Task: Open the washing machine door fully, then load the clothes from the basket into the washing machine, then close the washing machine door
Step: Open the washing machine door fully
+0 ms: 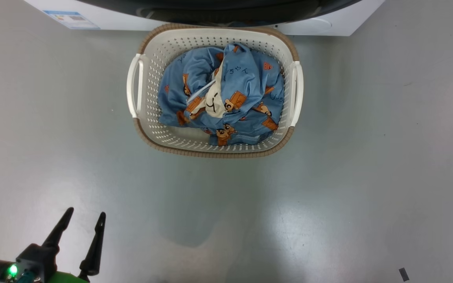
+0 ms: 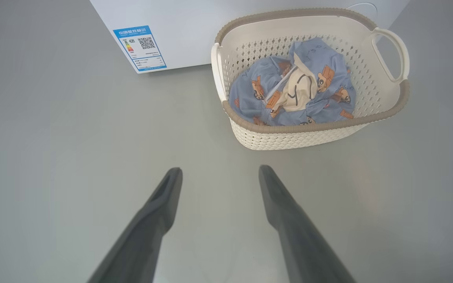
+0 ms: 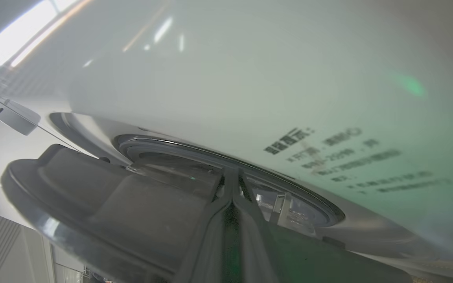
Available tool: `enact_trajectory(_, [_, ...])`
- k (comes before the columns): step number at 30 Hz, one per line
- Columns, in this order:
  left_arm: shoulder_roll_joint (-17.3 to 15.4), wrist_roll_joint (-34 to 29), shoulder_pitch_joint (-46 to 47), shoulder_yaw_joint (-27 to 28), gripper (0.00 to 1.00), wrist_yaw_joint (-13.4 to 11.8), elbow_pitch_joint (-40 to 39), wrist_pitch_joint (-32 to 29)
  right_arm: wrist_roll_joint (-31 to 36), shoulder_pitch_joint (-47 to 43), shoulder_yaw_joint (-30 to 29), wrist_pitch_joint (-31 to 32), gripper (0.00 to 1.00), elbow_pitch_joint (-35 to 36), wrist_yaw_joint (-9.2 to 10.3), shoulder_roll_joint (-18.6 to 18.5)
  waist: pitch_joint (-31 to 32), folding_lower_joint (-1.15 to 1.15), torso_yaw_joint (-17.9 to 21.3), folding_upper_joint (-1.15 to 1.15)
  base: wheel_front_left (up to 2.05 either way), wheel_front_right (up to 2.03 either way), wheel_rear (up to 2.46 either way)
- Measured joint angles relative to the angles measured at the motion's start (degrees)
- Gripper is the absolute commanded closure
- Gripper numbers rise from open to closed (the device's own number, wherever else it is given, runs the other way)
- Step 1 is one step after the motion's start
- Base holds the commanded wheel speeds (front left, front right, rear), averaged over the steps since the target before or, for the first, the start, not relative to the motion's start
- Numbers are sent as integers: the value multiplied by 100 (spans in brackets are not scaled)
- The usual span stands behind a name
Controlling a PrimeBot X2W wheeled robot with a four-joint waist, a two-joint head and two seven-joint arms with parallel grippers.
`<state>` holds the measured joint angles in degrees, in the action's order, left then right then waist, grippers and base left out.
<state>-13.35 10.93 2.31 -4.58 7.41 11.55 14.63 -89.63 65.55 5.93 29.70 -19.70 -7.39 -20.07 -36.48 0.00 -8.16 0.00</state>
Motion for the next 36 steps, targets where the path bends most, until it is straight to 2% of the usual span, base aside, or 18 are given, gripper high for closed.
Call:
enact_trajectory(26, [102,47,15,34,0,0,126,0,-71,-532,237,559,100,443,8,-104,364,0,60,0,0,0,0])
enact_trajectory(36, [219,48,31,14,0,0,123,0,-233,-1183,490,859,100,937,8,99,693,0,23,0,0,0,0])
